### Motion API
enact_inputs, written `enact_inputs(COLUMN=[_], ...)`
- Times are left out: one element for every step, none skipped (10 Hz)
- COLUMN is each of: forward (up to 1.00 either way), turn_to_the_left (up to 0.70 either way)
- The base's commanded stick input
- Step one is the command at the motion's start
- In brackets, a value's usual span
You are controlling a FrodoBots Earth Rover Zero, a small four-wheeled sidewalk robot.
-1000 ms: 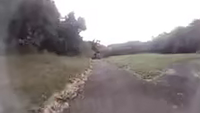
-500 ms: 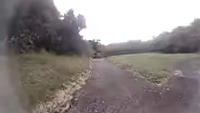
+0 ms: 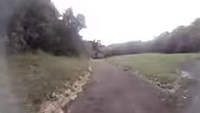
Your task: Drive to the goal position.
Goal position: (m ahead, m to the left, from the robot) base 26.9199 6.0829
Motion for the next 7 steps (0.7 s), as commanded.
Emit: enact_inputs(forward=[0.85, 0.85, 0.85, 0.85, 0.85, 0.85, 0.85], turn_to_the_left=[0.0, 0.0, 0.0, -0.24, -0.29, -0.33, -0.09])
